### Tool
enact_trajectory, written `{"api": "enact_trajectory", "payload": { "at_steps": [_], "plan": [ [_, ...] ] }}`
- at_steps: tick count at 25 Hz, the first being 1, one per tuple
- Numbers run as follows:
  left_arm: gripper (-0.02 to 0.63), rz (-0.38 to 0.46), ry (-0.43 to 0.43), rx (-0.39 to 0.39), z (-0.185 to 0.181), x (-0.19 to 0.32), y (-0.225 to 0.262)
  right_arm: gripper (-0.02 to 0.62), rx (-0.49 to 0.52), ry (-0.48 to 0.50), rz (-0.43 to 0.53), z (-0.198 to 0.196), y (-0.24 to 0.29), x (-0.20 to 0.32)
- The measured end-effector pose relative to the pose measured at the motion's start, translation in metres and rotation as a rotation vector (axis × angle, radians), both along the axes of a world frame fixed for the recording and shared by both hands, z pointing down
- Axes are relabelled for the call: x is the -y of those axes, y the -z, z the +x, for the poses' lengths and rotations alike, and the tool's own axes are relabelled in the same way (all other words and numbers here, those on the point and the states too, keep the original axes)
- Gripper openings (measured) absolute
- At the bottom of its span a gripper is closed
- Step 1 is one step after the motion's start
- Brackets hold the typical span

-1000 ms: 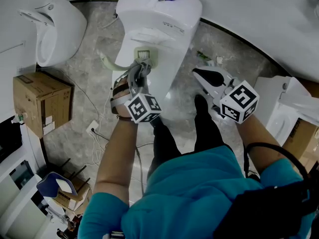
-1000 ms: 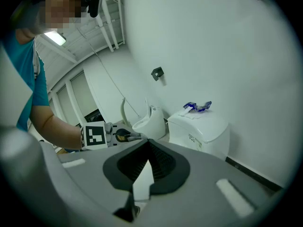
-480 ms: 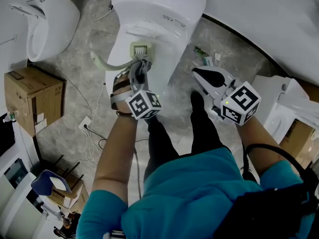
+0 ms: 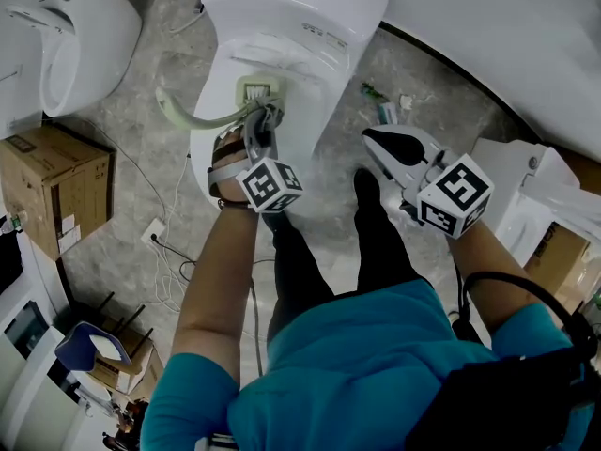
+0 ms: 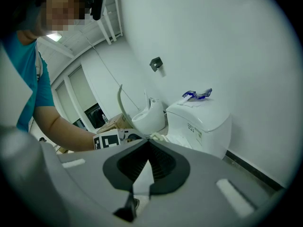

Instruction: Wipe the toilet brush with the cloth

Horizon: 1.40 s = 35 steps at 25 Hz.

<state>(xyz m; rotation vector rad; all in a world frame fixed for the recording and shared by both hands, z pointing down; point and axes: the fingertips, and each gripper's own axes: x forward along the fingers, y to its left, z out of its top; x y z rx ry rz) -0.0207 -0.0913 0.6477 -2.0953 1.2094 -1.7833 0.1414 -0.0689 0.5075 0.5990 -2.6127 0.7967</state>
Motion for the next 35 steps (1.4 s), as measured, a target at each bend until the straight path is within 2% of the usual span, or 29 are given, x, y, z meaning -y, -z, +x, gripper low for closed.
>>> {"api": "enact_trajectory", "payload": {
  "at_steps": [5, 8, 12, 16, 20, 23, 27, 30, 32, 35],
  "plan": [
    [0.038, -0.022, 0.015, -0.019, -0.003, 0.005, -0.013, -0.003, -0.014, -0.004, -0.009, -0.001, -0.002, 0.002],
    [0.038, -0.014, 0.025, -0.064, -0.001, 0.005, -0.003, -0.003, -0.024, -0.003, -0.005, -0.006, 0.0, 0.002],
    [0.038, -0.008, 0.043, -0.247, 0.004, -0.012, 0.05, -0.003, -0.035, -0.017, 0.017, -0.026, 0.025, -0.001],
    [0.038, -0.059, -0.02, -0.432, -0.004, -0.045, 0.122, -0.003, -0.005, -0.06, 0.064, -0.058, 0.076, 0.003],
    [0.038, -0.141, -0.084, -0.566, -0.035, -0.074, 0.194, -0.003, 0.045, -0.156, 0.103, -0.074, 0.132, 0.005],
    [0.038, -0.203, -0.096, -0.661, -0.07, -0.081, 0.241, -0.003, 0.083, -0.215, 0.12, -0.076, 0.167, -0.002],
    [0.038, -0.287, -0.01, -0.864, -0.108, -0.05, 0.285, -0.003, 0.114, -0.272, 0.141, -0.06, 0.187, 0.002],
    [0.038, -0.352, 0.063, -0.978, -0.122, -0.011, 0.298, -0.003, 0.14, -0.283, 0.172, -0.048, 0.195, 0.024],
    [0.038, -0.422, 0.089, -1.05, -0.119, 0.012, 0.294, -0.003, 0.137, -0.293, 0.183, -0.039, 0.194, 0.038],
    [0.038, -0.578, 0.116, -1.159, -0.109, 0.036, 0.274, -0.003, 0.134, -0.319, 0.17, -0.029, 0.184, 0.051]
  ]
}}
